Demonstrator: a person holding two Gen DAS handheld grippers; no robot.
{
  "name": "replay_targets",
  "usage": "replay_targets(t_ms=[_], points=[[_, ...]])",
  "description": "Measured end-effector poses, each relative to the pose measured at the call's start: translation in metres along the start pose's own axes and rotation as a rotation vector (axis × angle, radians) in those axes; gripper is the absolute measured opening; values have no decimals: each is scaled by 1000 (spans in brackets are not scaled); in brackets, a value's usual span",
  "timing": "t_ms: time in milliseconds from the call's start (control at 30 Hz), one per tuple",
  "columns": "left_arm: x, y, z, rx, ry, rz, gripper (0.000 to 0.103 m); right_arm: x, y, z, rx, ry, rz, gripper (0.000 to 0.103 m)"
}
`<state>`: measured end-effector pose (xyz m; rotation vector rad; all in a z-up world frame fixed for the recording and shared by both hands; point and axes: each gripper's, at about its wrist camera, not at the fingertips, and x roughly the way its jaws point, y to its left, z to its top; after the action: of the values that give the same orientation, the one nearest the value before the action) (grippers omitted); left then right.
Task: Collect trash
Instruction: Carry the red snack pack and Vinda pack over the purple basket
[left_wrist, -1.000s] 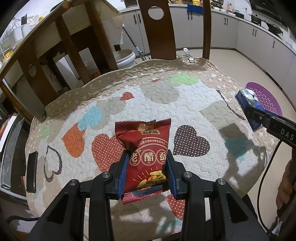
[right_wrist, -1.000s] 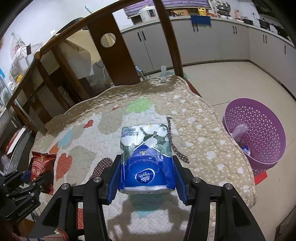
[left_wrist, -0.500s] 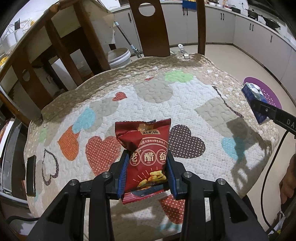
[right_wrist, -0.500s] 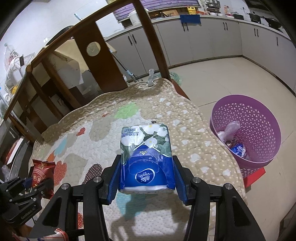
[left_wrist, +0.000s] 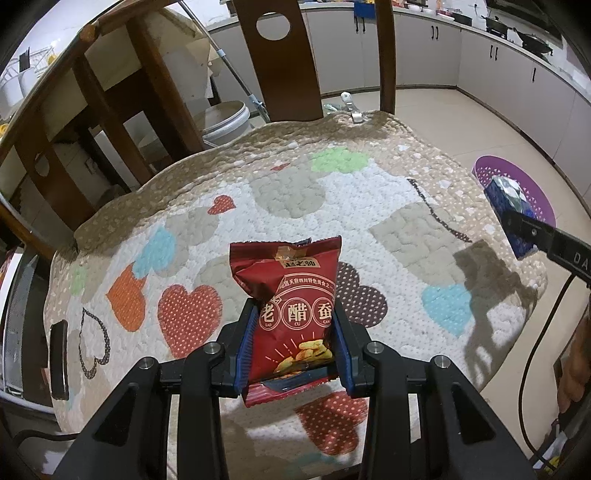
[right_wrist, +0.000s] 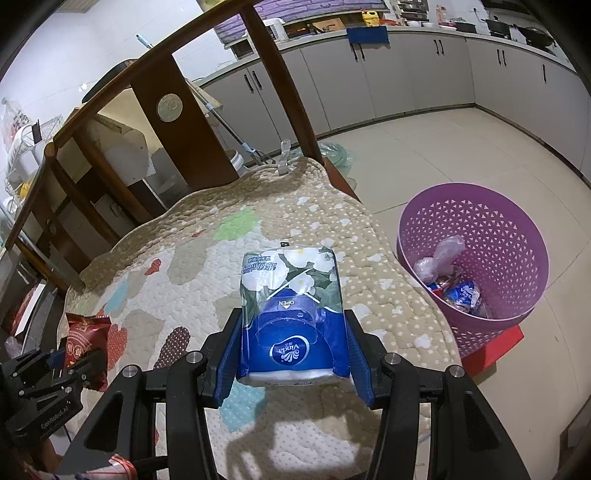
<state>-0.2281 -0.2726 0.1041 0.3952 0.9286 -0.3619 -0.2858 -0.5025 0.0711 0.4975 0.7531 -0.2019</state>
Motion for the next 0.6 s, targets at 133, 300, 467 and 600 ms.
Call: replay_targets(t_ms=[133, 300, 467, 600], points=[[-2, -8, 5, 8, -6, -5, 36, -6, -7, -1, 4, 2, -4, 56], [-4, -18, 9, 28, -14, -9, 36, -14, -18, -2, 17, 6, -11, 56], [-5, -28, 17, 48, -27, -16, 36, -19, -29, -3, 27, 13, -21, 56], [-6, -38, 27, 64, -40, -41, 36, -24, -38, -5, 31, 19, -32, 56]])
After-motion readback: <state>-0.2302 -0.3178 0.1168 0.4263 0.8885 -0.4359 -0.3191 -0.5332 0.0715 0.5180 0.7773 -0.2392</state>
